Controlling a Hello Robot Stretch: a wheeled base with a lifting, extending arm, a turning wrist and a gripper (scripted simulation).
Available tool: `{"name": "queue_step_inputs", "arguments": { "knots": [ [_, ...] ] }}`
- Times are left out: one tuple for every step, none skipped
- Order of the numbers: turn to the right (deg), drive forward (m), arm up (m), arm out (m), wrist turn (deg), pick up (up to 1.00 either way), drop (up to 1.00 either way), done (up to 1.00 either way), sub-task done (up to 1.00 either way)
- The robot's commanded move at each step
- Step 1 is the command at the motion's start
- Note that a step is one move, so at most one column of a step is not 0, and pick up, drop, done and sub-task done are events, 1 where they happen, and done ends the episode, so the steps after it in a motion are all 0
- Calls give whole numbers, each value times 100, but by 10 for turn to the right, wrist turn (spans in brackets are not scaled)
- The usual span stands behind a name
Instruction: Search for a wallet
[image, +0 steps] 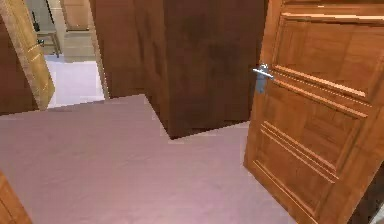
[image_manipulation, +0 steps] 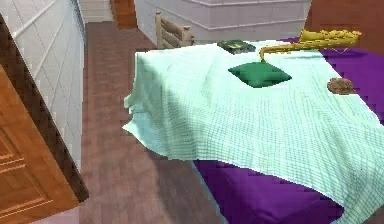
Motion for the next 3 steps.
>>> {"name": "queue_step_inputs", "arguments": {
  "knots": [
    [-240, 0, 0, 0, 0, 0, 0, 0, 0],
    [0, 100, 0, 0, 0, 0, 0, 0, 0],
    [-60, 0, 0, 0, 0, 0, 0, 0, 0]
  ]
}}
